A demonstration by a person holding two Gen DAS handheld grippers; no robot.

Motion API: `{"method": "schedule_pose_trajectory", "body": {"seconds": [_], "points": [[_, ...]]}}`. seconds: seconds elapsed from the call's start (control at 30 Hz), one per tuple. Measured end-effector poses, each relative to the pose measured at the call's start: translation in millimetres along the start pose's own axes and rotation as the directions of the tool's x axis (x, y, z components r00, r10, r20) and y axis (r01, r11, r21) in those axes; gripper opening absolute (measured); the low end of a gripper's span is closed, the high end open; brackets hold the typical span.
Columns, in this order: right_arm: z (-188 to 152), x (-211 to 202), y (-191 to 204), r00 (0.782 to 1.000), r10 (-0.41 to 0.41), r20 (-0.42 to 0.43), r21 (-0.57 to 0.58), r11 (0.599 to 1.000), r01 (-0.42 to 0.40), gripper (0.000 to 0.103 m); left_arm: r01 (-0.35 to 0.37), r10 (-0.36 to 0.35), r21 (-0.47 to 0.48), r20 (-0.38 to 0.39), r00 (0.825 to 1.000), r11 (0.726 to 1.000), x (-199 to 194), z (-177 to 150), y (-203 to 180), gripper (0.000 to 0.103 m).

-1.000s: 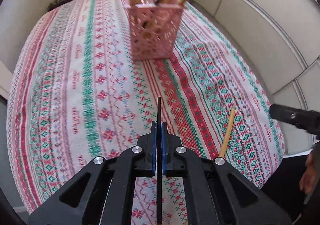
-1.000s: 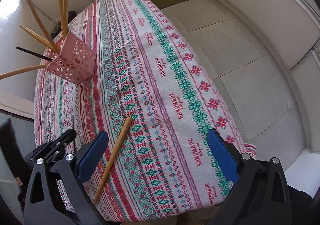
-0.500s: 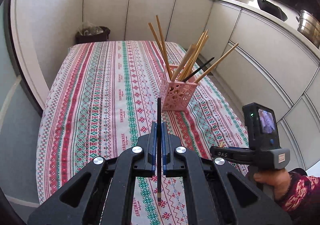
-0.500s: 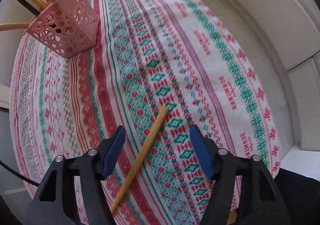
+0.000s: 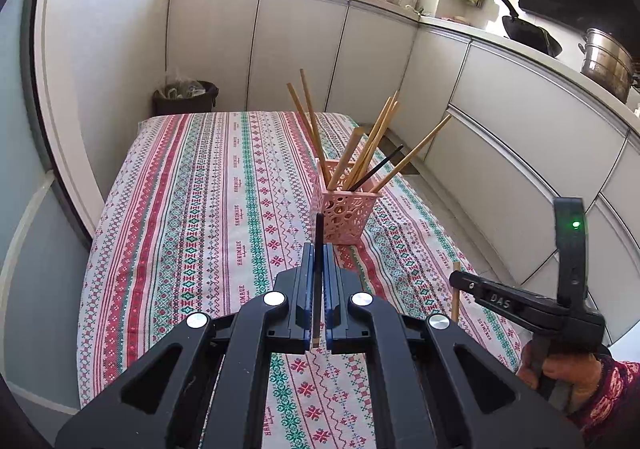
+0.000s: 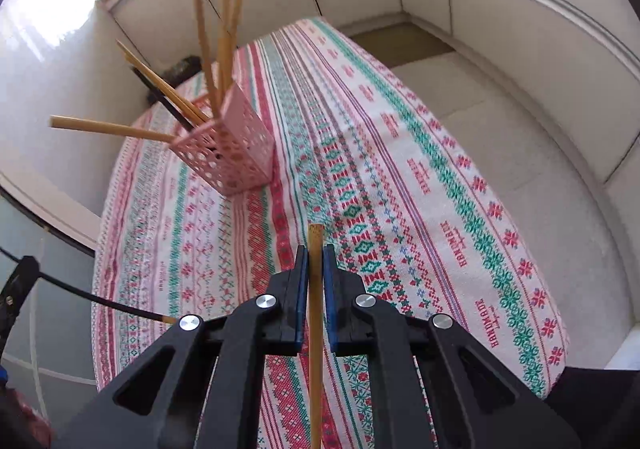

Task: Organize utensils
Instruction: 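Lift both chopsticks upright over the pink holder with the left and right tools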

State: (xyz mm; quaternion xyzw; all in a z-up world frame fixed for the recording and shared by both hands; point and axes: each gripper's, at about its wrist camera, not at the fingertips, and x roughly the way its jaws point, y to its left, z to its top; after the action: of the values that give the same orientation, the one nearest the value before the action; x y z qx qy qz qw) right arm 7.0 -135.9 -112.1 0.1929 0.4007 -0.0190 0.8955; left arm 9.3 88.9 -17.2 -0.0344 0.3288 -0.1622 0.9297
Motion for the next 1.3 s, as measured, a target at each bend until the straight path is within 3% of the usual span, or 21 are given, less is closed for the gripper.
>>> {"method": "schedule_pose_trajectory", "body": {"seconds": [0.1,0.23,0.4,0.83,1.3], "points": [[1.9,-29.4,21.1,0.993,0.026,0.115,-0.08,0.997,-0.017,0.008,0.006,-0.006,-0.004,0.021,1.0,1.0,-5.9,-3.6,-8.7,0.003],[0.5,-66.5,37.2,0.968,0.056,0.243,-0.176,0.984,-0.012,0.008,0.025,-0.024,-0.022,0.029,0.999,0.999,-13.2,-9.3,-18.8,0.003],[-1.1,-99.2,46.1,0.938,0.115,0.328,-0.251,0.968,-0.031,0.008,0.007,-0.006,-0.012,0.032,0.999,1.0,-23.8,-15.4,-32.8,0.003],[7.4,-152.8,53.1,0.892,0.221,0.395,-0.265,0.957,-0.12,0.008,-0.05,0.046,0.038,0.103,0.994,0.998,-61.3,3.2,-54.1,0.003],[19.3,-176.7,56.3,0.862,0.27,0.428,-0.271,0.949,-0.162,0.008,-0.094,0.085,0.055,0.157,0.984,0.994,-76.1,30.0,-65.1,0.003]]}}
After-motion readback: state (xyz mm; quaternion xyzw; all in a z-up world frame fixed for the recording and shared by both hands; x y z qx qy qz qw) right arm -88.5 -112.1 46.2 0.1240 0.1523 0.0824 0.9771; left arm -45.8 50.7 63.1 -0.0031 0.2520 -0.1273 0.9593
